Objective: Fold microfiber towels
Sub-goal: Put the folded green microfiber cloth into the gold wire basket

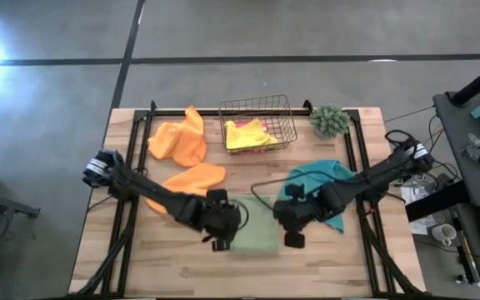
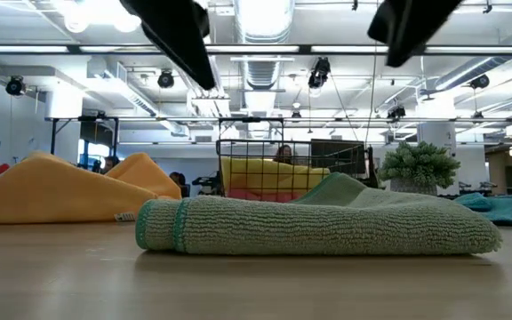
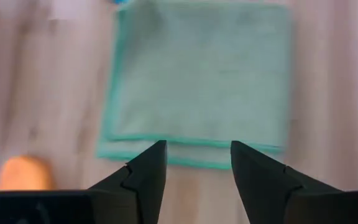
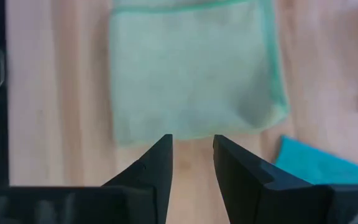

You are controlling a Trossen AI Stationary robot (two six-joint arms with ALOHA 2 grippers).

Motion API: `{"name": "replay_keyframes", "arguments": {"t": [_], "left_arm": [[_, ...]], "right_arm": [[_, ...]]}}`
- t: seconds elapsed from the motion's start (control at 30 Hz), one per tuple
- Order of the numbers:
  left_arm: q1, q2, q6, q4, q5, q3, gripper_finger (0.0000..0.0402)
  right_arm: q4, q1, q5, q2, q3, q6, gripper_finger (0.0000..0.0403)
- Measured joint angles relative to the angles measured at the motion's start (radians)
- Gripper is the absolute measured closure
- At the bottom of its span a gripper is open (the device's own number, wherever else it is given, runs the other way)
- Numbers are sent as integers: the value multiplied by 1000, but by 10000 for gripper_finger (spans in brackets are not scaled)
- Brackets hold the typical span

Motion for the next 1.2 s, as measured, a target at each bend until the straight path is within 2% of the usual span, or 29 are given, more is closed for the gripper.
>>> {"name": "replay_keyframes", "arguments": {"t": [0.3, 0.53, 0.8, 1.03, 1.2], "left_arm": [[-141, 53, -34, 22, -18, 78, 238], [-206, 116, -26, 4, -18, 287, 238], [-241, 236, -27, -217, -16, 527, 238], [-241, 335, -26, -252, -57, 506, 238], [-237, 420, -26, -311, -117, 501, 238]], "right_arm": [[65, 168, 8, 34, -3, 18, 253], [84, 246, 35, 72, 6, 53, 217], [182, 276, 35, 109, 6, 53, 206], [195, 276, 37, 159, 8, 0, 206], [217, 280, 90, 227, 8, -69, 206]]}}
